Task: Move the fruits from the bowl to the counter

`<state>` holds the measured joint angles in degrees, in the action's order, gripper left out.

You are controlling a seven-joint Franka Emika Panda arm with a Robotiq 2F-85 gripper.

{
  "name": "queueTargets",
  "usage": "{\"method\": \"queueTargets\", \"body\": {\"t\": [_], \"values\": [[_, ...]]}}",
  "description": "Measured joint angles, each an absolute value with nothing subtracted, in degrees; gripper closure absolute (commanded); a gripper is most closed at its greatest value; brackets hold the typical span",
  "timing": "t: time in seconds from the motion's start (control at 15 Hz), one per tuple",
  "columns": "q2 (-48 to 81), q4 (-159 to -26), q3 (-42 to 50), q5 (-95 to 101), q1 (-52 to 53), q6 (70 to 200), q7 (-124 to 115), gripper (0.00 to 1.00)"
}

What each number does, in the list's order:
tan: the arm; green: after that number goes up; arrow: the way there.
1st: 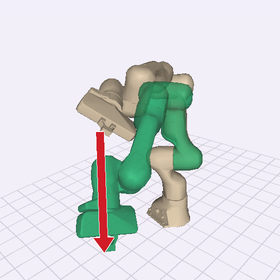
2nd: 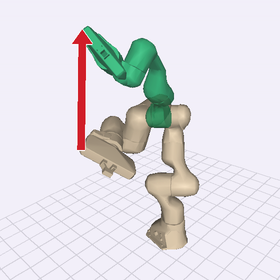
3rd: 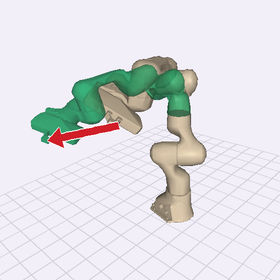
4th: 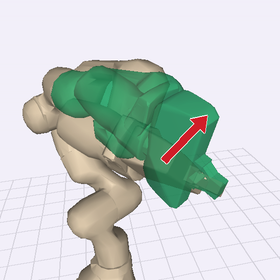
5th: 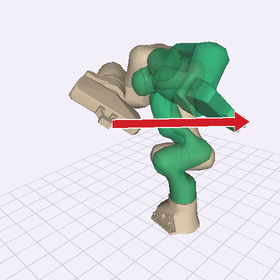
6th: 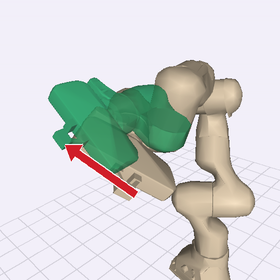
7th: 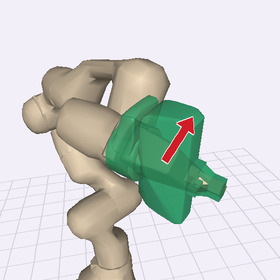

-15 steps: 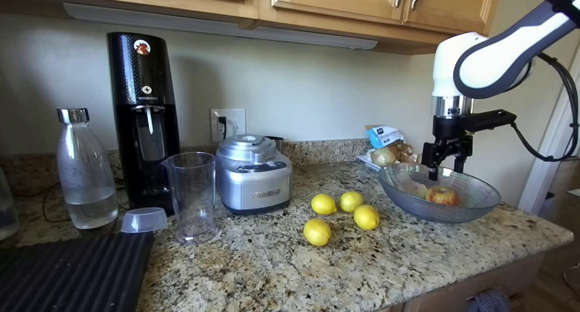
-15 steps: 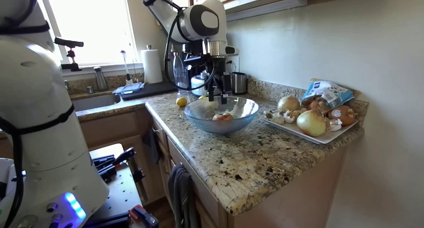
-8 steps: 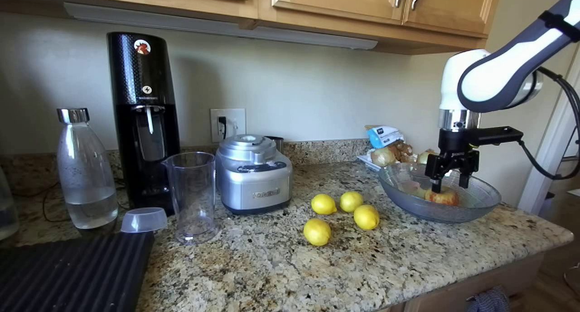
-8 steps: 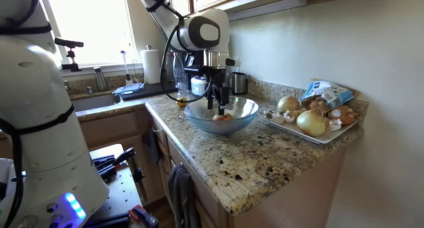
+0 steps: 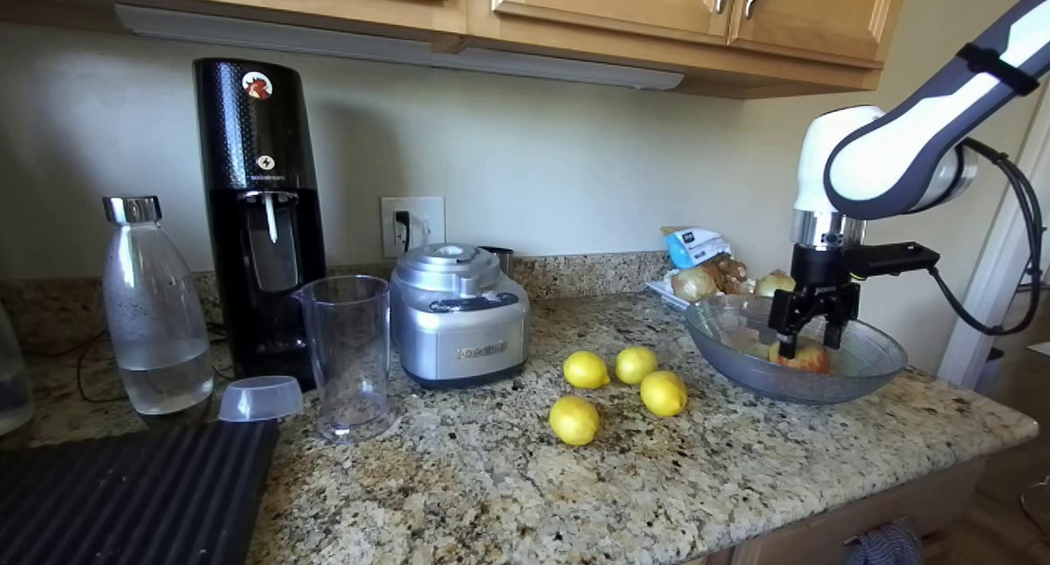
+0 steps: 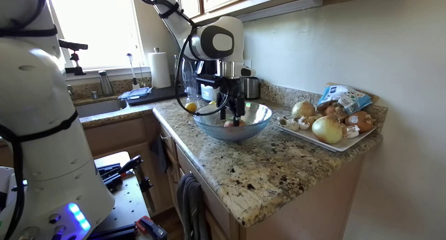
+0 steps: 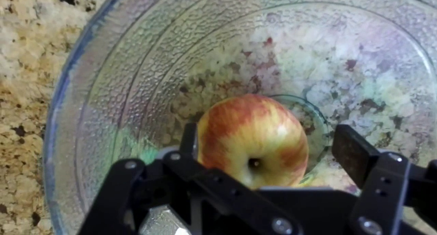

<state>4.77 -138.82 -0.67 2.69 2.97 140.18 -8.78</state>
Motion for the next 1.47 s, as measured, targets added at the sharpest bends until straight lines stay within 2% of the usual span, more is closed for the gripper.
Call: {"method": "queueTargets", "body": {"t": [1.47], "values": [[9.8, -136.1, -0.3, 4.9, 2.8, 142.2, -1.2, 0.00]]}}
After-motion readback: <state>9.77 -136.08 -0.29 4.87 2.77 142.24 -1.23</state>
